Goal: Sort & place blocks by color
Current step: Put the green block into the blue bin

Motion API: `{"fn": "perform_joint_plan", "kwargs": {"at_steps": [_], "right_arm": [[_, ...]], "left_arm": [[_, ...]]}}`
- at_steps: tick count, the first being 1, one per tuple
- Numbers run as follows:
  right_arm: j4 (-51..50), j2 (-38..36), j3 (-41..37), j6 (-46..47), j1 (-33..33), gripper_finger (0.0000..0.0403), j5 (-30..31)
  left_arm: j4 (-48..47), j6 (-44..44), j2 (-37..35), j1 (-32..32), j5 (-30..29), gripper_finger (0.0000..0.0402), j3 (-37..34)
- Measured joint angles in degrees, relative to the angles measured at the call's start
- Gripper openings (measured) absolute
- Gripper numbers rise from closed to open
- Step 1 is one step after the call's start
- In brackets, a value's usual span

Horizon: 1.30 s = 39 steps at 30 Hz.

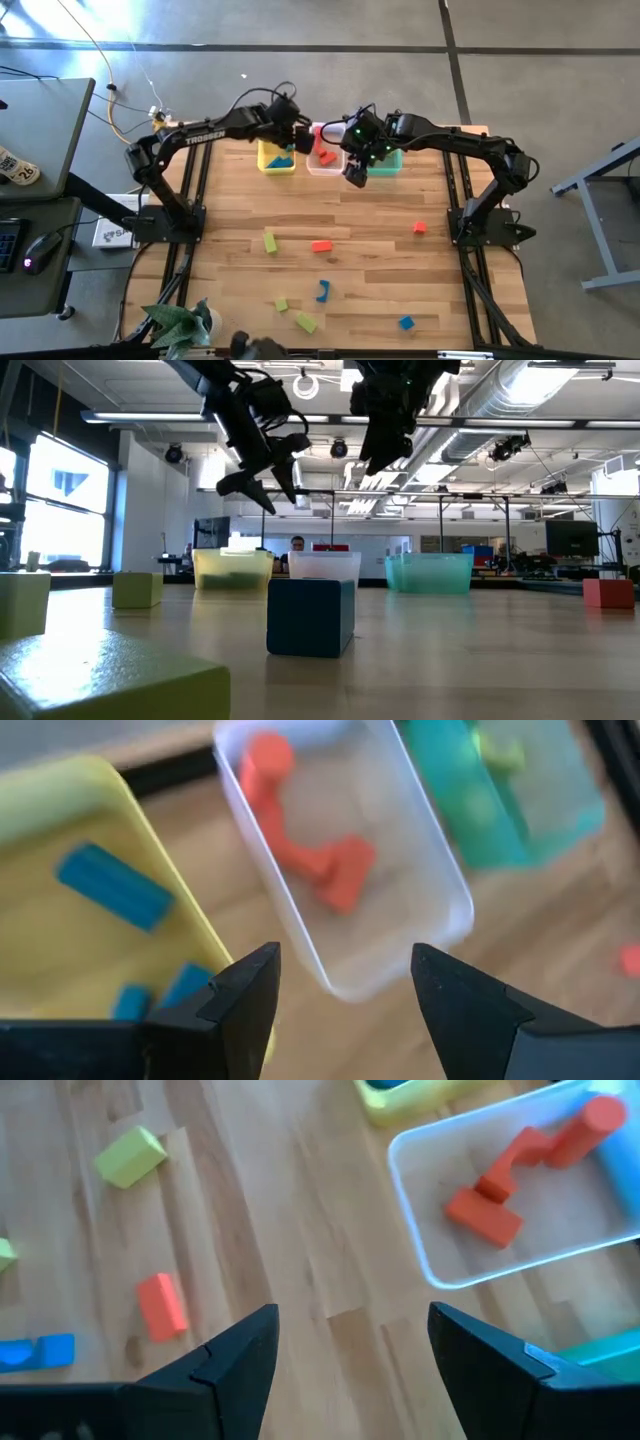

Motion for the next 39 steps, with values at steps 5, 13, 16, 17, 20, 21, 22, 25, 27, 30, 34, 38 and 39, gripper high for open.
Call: {"fn": "perform_joint_plan", "kwargs": {"at_steps": [5,13,16,17,20,21,22,25,27,30,34,38,39], "right_arm": [[-1.6,0.0,0.0,3.7,0.1,0.0245,-1.2],[-2.2,0.0,0.0,17.1,0.2,0.0245,0.6],[-2.2,0.0,0.0,20.0,0.2,0.0245,3.8],[-2.2,0.0,0.0,20.8,0.2,0.0245,5.1],[-2.2,0.0,0.0,22.0,0.2,0.0245,8.7],[-2.2,0.0,0.0,22.3,0.2,0.0245,9.4],[-2.2,0.0,0.0,22.6,0.2,0.0245,9.8],[-2.3,0.0,0.0,22.9,0.2,0.0245,10.2],[-2.3,0.0,0.0,22.2,0.2,0.0245,10.2],[-2.4,0.0,0.0,18.4,0.2,0.0245,9.6],[-3.6,0.0,0.0,13.5,0.2,0.0245,8.3],[-5.4,0.0,0.0,8.3,0.2,0.0245,7.6],[-5.8,0.0,0.0,7.0,0.2,0.0245,7.5]], "left_arm": [[-5.8,1.1,0.0,-6.2,-1.1,0.0214,0.0],[-14.5,1.0,0.0,-15.2,-1.5,0.0213,0.0],[-14.9,-0.8,0.0,-18.3,-2.9,0.0213,0.0],[-14.8,-1.5,0.0,-19.2,-3.4,0.0213,0.0],[-14.8,-3.7,0.0,-22.1,-4.3,0.0213,0.0],[-14.8,-4.1,0.0,-23.0,-4.4,0.0213,0.0],[-14.8,-4.8,0.0,-23.9,-4.4,0.0213,0.0],[-14.8,-7.9,0.0,-26.2,-4.9,0.0213,0.0],[-14.9,-10.6,0.0,-27.5,-5.6,0.0213,0.0],[-15.5,-16.6,0.0,-29.2,-6.6,0.0213,0.0],[-17.0,-26.1,0.0,-31.5,-8.9,0.0213,0.0],[-21.2,-35.7,0.0,-33.6,-10.8,0.0213,0.0],[-22.6,-38.3,0.0,-34.0,-10.9,0.0213,0.0]]}}
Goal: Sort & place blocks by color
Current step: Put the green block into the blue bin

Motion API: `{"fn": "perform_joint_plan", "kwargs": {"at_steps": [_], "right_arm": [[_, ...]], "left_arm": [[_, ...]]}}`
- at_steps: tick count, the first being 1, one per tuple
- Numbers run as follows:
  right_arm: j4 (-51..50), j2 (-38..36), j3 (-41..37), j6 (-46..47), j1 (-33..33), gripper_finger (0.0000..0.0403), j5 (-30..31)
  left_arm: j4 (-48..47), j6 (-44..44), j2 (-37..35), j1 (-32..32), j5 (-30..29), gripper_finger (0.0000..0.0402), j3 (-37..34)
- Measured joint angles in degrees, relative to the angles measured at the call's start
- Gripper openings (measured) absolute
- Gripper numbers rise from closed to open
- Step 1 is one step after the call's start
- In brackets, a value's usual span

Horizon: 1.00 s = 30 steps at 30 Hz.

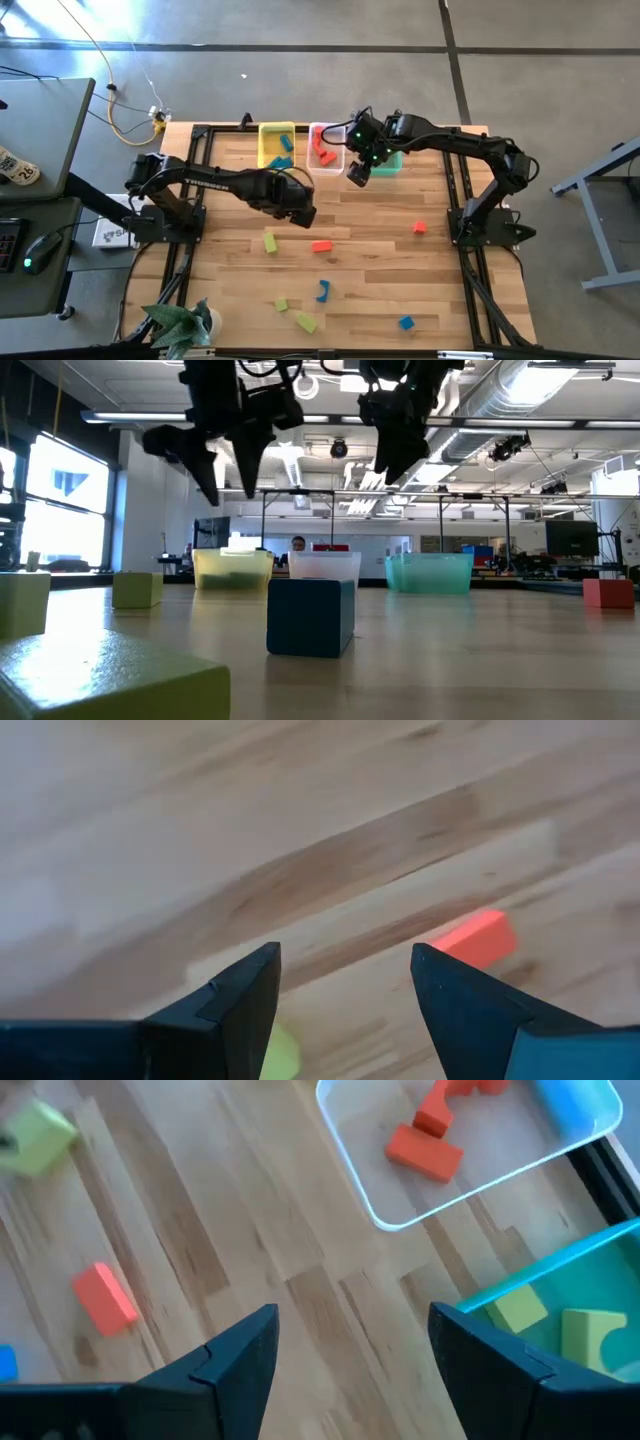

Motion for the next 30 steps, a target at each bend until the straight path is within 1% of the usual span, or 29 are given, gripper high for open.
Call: {"fn": "perform_joint_plan", "kwargs": {"at_steps": [6,13,21,25,30], "right_arm": [[-0.7,0.0,0.0,-6.8,0.0,0.0245,-0.1],[-0.7,0.0,0.0,-10.2,0.0,0.0245,-0.1],[-0.9,0.0,0.0,-13.3,0.0,0.0245,-0.1],[-0.9,0.0,0.0,-13.6,0.0,0.0245,-0.4],[-0.9,0.0,0.0,-14.6,0.0,0.0245,-0.4]], "left_arm": [[-7.4,-14.6,0.0,-3.4,-1.7,0.0213,0.0],[-12.0,-26.3,1.1,-6.3,-2.1,0.0213,0.0],[-11.8,-36.0,5.3,-9.9,1.8,0.0213,0.0],[-11.7,-38.4,7.4,-11.0,4.2,0.0213,0.0],[-11.0,-40.9,9.9,-11.9,4.6,0.0213,0.0]]}}
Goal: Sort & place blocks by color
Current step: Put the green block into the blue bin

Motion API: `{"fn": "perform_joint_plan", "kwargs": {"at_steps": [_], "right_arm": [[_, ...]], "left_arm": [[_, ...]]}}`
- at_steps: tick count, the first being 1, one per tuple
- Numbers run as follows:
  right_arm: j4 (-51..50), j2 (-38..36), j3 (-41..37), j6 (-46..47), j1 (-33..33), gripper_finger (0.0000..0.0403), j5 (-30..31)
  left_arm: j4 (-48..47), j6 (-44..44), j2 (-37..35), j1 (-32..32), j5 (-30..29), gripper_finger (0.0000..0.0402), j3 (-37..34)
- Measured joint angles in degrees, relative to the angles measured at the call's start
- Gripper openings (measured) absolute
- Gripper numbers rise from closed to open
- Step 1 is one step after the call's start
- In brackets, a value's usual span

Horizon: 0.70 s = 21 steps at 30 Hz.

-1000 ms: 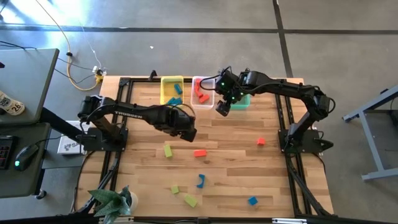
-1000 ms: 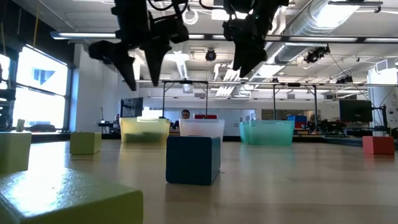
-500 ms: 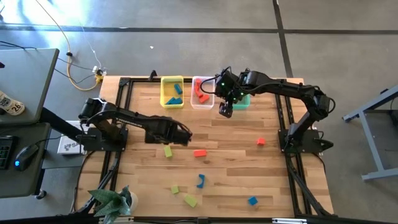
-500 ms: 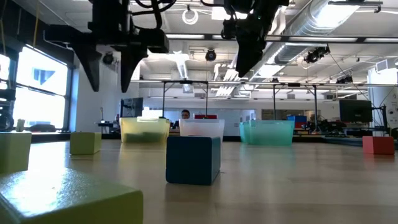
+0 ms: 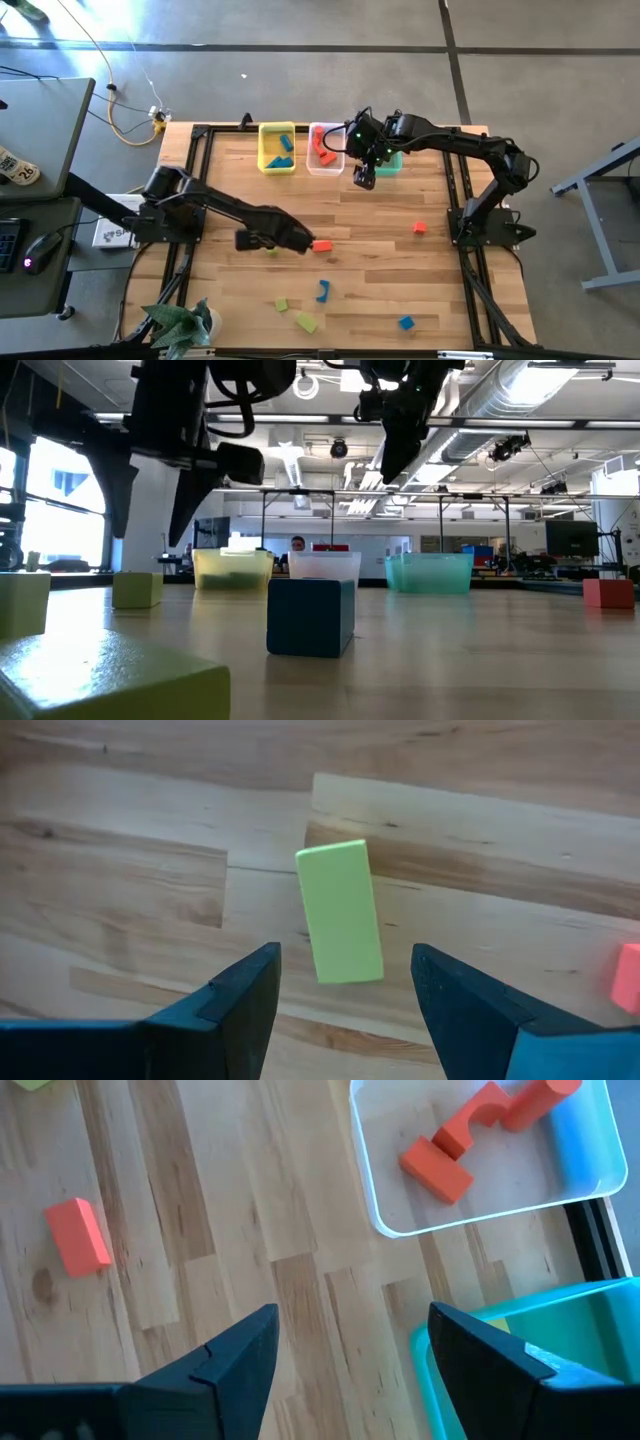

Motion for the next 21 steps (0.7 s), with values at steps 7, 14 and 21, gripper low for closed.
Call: {"fn": "perform_joint_plan", "kwargs": {"at_steps": [7,14,21], "right_arm": [[0.0,0.0,0.0,0.0,0.0,0.0245,0.0],[-0.2,0.0,0.0,0.0,0.0,0.0245,0.0],[-0.2,0.0,0.0,0.0,0.0,0.0245,0.0]], "left_arm": [[0.9,-0.5,3.5,0.0,2.4,0.0213,0.0],[3.2,-0.1,6.8,0.0,2.4,0.0213,0.0],[3.7,3.6,10.0,0.0,2.4,0.0213,0.0]]}}
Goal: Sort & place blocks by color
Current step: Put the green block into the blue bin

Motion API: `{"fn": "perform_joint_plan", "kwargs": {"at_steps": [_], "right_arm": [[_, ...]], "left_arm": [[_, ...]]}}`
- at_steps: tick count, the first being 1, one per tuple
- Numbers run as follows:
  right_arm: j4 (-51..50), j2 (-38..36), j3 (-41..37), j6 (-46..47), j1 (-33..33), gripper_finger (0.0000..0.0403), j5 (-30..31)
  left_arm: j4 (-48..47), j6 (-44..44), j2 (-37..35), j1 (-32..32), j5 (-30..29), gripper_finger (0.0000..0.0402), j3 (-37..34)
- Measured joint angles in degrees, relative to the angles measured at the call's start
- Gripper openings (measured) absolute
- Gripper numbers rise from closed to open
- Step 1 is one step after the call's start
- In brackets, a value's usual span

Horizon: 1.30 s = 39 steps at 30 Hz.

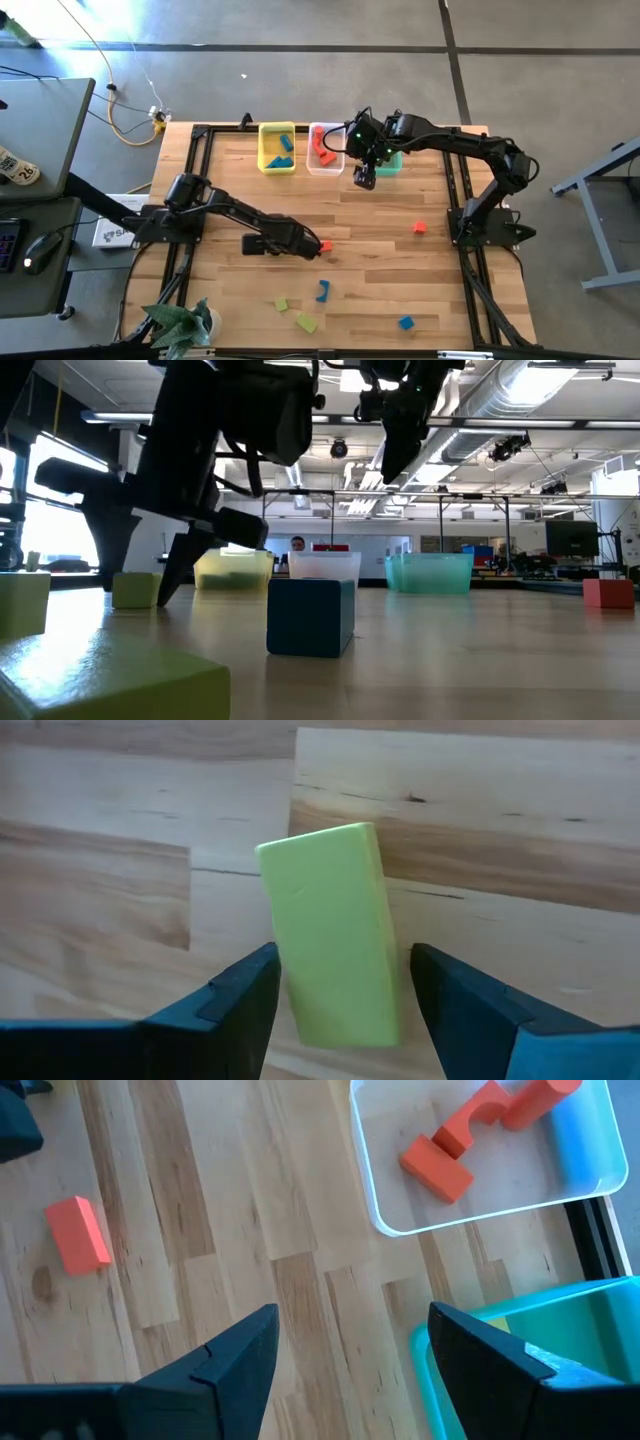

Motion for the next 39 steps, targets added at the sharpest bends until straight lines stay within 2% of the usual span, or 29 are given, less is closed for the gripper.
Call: {"fn": "perform_joint_plan", "kwargs": {"at_steps": [6,14,21,30,39], "right_arm": [[0.0,0.0,0.0,0.2,0.0,0.0245,0.0],[0.0,0.0,0.0,3.7,0.0,0.0245,0.0],[1.1,0.0,0.0,6.6,0.0,0.0245,-1.1],[2.5,0.0,0.0,8.1,0.0,0.0245,-9.4],[5.3,0.0,0.0,8.0,1.8,0.0245,-15.1]], "left_arm": [[1.5,6.1,0.2,0.1,-0.2,0.0199,0.0],[1.9,20.4,0.1,0.2,-0.8,0.0104,0.1],[3.4,32.9,-0.6,0.1,-1.1,0.0104,0.1],[5.5,48.0,-5.3,2.5,-5.4,0.0104,0.1],[14.1,64.4,-12.7,6.6,-8.4,0.0104,0.1]]}}
